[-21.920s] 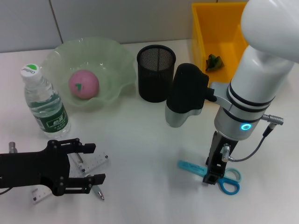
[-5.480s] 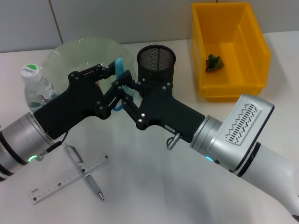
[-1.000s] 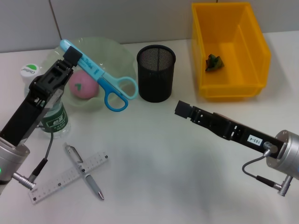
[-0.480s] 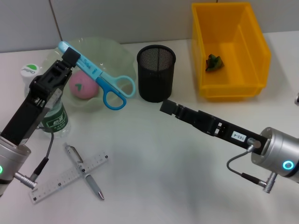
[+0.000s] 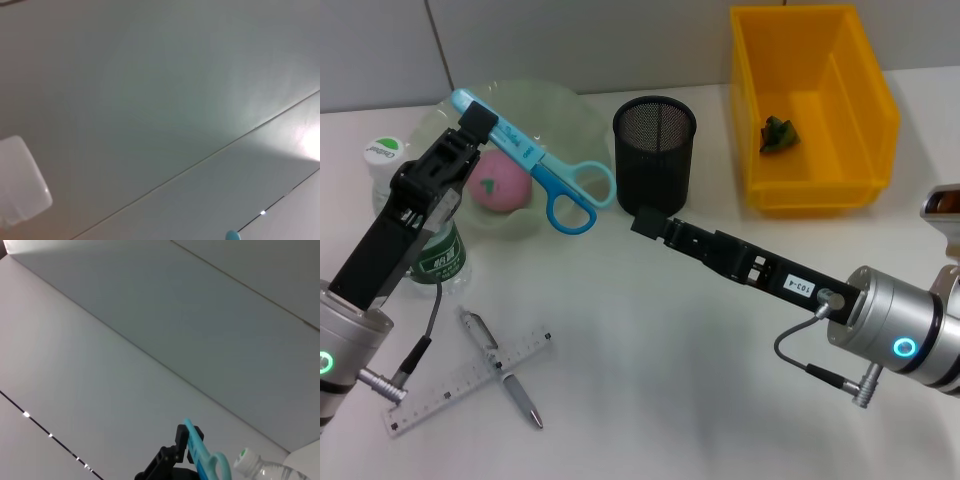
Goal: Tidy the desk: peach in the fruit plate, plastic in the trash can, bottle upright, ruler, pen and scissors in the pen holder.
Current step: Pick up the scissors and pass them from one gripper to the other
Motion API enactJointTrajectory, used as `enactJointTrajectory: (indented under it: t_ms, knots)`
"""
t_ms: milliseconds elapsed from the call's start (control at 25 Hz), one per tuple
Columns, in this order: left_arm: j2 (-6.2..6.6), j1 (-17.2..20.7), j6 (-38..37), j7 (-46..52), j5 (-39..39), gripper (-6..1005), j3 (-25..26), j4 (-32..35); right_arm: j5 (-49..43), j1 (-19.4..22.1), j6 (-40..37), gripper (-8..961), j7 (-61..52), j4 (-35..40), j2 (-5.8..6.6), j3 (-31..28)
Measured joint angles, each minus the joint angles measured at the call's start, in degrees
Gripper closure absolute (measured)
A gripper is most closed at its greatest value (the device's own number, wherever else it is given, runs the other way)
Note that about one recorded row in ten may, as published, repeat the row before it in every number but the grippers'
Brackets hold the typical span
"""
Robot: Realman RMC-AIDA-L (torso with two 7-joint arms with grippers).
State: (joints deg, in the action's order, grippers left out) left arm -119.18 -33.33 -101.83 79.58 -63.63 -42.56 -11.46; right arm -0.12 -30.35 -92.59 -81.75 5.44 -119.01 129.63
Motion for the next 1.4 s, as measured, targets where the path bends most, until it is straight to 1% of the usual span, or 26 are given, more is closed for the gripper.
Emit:
enactJointTrajectory:
  t_ms: [240,320,440,520,920,1400]
  knots:
    - [0.00,-0.7,0.2,-1.4,-1.2,903,1.2,-1.2,0.0,0.0,1.1,396,-0.9,1.1,-0.16,-0.1]
    - [0.00,-0.8,0.4,-1.4,-3.6,903,3.0,-1.2,0.0,-0.3,1.6,396,-1.3,1.7,-0.20,-0.1]
    - [0.00,-0.8,0.5,-1.4,-4.3,903,3.7,-1.2,0.0,-0.6,2.1,396,-1.4,2.1,-0.22,-0.1]
    - [0.00,-0.9,0.8,-1.9,-5.8,903,5.8,-1.7,0.0,-0.7,3.3,395,-1.5,3.0,-0.28,-0.2]
    - [0.00,-1.5,1.2,-2.3,-6.1,904,6.8,-2.5,0.0,-1.4,5.6,395,-1.6,4.5,-0.44,-1.0]
    - [0.00,-2.3,2.0,-2.3,-6.1,904,7.7,-3.5,0.1,-2.1,6.5,396,-2.2,5.4,-0.43,-1.4]
